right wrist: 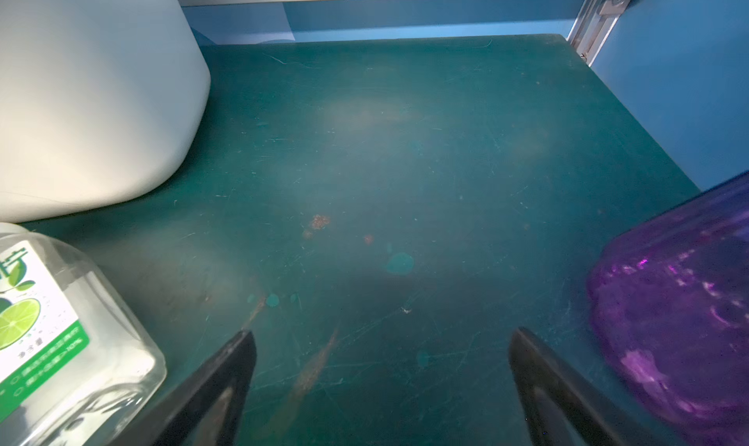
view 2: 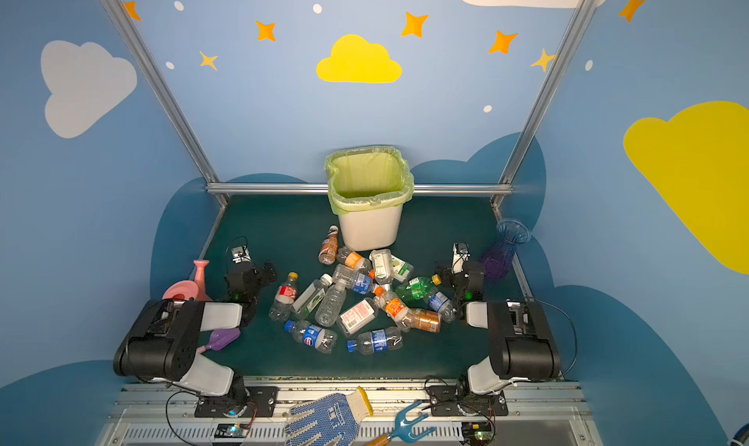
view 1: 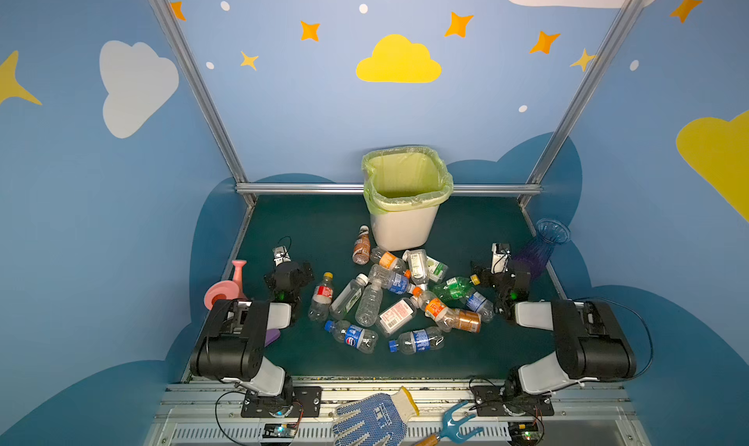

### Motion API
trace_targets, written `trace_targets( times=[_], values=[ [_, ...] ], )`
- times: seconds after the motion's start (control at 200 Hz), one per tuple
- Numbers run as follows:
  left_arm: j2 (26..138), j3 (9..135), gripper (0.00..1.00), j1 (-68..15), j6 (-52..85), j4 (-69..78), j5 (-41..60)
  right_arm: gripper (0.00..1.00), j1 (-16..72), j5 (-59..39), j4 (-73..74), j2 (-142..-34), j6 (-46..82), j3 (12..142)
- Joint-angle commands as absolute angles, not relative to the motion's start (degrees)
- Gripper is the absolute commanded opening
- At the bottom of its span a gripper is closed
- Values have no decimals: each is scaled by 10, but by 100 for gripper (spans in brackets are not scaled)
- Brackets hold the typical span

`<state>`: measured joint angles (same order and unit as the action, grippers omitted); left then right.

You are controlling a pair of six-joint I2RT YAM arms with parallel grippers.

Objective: Throw the plastic bottles in the bin

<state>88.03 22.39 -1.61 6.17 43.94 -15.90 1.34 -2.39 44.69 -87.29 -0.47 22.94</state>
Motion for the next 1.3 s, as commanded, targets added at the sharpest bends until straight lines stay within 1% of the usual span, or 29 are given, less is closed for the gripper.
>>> trace_targets(
  times=[0.0, 1.106, 1.151, 1.221, 1.297],
  values=[
    [873, 235, 100, -13, 57, 437, -158, 98, 17, -21, 438, -864, -6, 240],
    [868, 237, 100, -13, 61, 429, -163, 98, 10, -36, 441, -862, -3, 236],
    [864, 238, 100, -11, 64, 429, -165, 98, 9, -23, 441, -858, 8, 239],
    [850, 248, 100, -11, 61, 395, -162, 98, 6, 9, 400, -833, 29, 254],
    [841, 260, 100, -13, 50, 379, -158, 98, -6, 19, 265, -794, 58, 297]
  ],
)
